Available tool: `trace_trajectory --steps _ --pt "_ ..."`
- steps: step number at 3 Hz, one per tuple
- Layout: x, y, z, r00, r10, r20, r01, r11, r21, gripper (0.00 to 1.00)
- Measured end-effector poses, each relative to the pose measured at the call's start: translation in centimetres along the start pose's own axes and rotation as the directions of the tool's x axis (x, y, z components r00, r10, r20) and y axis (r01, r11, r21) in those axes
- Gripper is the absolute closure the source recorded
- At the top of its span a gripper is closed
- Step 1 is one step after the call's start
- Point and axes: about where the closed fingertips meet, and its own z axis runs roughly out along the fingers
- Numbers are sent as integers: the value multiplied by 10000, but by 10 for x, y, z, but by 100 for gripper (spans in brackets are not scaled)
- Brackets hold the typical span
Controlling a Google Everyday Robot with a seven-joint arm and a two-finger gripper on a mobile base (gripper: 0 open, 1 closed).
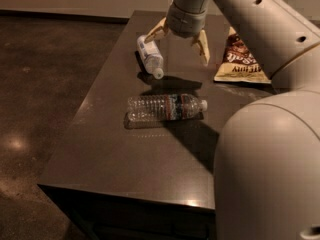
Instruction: Place blue plastic bottle upright
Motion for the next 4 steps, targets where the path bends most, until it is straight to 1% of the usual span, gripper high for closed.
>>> trace_trajectory --steps 1,2,3,4 --pt "3 -14 12 9982 -589 88 589 9983 11 0" --pt "4 -29 21 9909 -1340 81 1341 9909 -102 0" --pt "4 -40 31 9777 -2096 127 2099 9770 -363 0" --pt "8 -49 44 9581 -2852 254 2863 9556 -702 0"
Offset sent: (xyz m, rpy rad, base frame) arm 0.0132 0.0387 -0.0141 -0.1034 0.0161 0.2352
